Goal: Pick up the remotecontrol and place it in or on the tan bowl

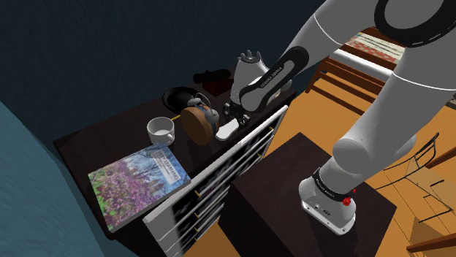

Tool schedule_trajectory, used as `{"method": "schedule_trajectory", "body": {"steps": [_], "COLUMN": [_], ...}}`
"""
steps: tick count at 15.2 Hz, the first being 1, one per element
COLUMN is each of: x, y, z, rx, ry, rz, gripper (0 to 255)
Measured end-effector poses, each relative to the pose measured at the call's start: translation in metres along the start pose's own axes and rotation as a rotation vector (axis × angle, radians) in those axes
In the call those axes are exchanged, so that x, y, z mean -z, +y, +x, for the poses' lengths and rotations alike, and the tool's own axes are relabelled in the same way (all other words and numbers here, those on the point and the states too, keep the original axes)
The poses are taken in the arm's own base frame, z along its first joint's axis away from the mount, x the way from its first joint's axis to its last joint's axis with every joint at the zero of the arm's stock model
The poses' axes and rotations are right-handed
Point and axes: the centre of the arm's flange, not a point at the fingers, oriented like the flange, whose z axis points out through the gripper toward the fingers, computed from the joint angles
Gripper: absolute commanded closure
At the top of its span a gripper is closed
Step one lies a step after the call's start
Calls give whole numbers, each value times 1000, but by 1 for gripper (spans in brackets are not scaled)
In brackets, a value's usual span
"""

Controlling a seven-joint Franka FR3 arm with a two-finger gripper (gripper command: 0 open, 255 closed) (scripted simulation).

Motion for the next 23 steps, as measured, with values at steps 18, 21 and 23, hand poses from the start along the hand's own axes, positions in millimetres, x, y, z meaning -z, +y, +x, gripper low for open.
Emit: {"method": "schedule_trajectory", "body": {"steps": [18, 21, 23], "x": [58, 73, 83], "y": [-2, -1, -1], "z": [-1, 0, -1], "rx": [1, 1, 1], "ry": [0, 0, 0], "rz": [-1, -1, -1], "gripper": [255, 255, 255]}}
